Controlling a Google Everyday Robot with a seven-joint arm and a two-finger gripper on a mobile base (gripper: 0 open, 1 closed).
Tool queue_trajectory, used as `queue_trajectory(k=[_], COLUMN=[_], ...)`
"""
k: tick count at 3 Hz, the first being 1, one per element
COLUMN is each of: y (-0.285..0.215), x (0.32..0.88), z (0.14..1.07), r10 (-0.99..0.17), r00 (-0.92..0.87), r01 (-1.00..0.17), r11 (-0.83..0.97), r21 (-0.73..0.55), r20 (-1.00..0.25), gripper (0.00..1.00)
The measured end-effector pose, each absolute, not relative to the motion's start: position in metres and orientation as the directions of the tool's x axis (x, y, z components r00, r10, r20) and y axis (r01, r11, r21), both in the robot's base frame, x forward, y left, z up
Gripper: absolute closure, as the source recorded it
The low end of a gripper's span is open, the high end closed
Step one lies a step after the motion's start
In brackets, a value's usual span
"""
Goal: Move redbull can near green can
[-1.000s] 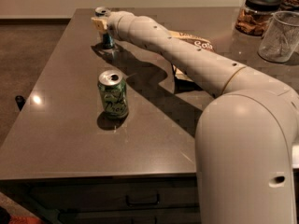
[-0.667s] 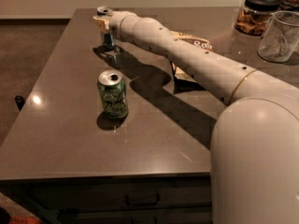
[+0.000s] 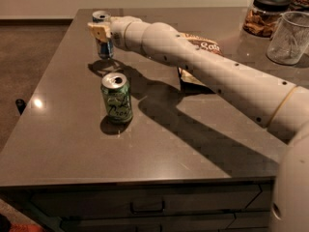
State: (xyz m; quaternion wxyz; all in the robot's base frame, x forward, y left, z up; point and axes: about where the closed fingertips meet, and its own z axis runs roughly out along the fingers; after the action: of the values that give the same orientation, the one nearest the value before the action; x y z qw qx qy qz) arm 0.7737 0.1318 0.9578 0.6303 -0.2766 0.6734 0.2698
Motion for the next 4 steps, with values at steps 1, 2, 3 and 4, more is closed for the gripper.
queue_trajectory(k=[1, 2, 3, 4], y=[0.13, 0.117, 0.102, 0.085], x=[0.745, 0.718, 0.697, 0.68], z=[0.965, 0.971, 0.972, 0.968], r10=[-0.051, -0.06, -0.063, -0.058], r00=[-0.065, -0.082, -0.094, -0.105], r01=[-0.725, -0.715, -0.699, -0.679], r11=[0.688, 0.698, 0.715, 0.734], r21=[0.012, 0.016, 0.021, 0.029], r20=[-0.997, -0.995, -0.994, -0.993], gripper=[1.0, 1.0, 1.0, 1.0])
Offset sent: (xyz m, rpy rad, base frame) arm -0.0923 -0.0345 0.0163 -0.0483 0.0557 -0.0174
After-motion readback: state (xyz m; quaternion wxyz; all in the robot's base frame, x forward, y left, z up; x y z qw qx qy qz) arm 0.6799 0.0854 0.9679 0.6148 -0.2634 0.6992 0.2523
